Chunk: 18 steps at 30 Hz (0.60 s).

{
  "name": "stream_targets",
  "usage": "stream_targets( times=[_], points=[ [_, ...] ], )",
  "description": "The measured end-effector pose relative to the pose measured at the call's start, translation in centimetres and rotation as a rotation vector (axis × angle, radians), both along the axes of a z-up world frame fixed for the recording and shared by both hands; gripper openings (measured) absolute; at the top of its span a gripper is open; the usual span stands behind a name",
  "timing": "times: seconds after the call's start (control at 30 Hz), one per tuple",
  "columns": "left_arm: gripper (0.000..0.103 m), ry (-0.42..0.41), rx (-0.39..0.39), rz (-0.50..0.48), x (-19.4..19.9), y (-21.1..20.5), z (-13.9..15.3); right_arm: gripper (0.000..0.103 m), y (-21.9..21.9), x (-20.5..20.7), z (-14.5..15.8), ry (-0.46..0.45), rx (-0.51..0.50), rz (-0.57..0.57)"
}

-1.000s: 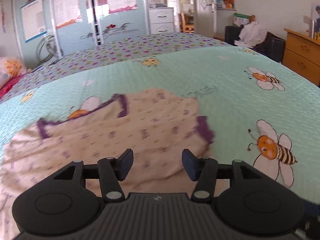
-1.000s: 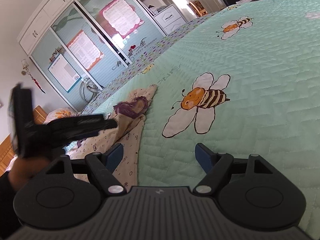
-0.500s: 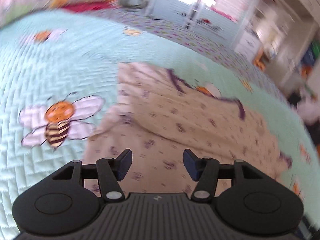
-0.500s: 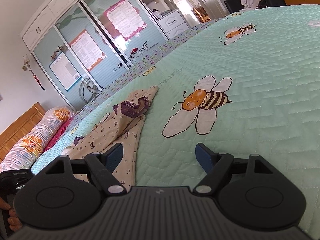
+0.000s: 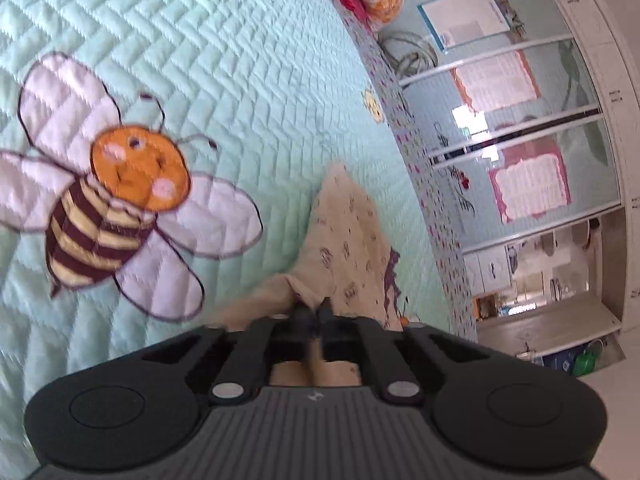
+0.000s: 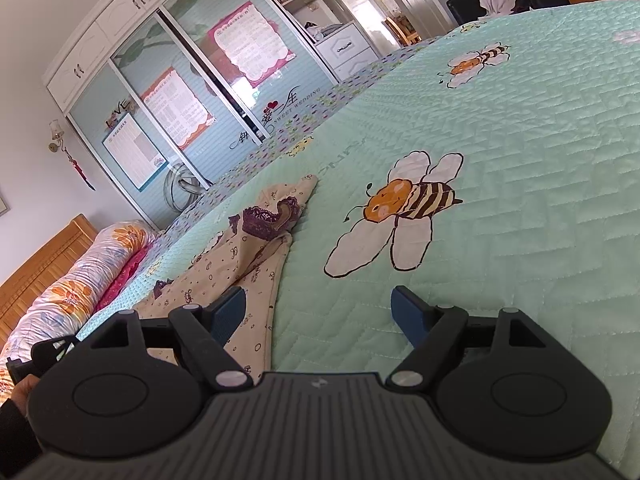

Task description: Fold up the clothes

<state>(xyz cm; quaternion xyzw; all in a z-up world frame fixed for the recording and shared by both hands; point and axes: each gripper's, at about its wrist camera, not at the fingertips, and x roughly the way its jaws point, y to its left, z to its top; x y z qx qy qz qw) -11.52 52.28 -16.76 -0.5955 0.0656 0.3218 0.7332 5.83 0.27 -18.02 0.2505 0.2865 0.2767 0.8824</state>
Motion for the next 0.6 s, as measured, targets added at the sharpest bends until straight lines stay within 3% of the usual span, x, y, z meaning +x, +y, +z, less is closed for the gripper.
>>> stream_targets(
  times=[0.1, 0.23, 0.3, 0.37, 0.47, 0.6],
  points=[
    [0.001, -0.009, -0.005, 0.076, -1.9, 0.3, -0.1, 0.081, -0.1, 0.0, -0.1, 0.0, 0.007, 0.002],
    [0.003, -0.014, -0.038, 0.038, -2.5, 0.2, -0.8, 0.081, -0.2, 0.0, -0.1, 0.0, 0.014, 0.004],
    [0.011, -0.014, -0.038, 0.014, -2.3, 0.1, -0.6, 0.081, -0.2, -0.1, -0.1, 0.0, 0.015, 0.004],
    [0.032, -0.026, -0.036, -0.001, -2.4, 0.0, 0.1, 0.081, -0.2, -0.1, -0.1, 0.0, 0.015, 0.004],
    [0.053, -0.031, -0.03, -0.019, -3.0, -0.5, 1.4, 0.081, -0.2, -0.1, 0.0, 0.0, 0.014, 0.005],
    [0.053, 0.053, 0.039, -0.126, -4.0, -1.7, 3.2, 0.081, -0.2, -0.2, 0.1, 0.0, 0.009, 0.004]
  ],
)
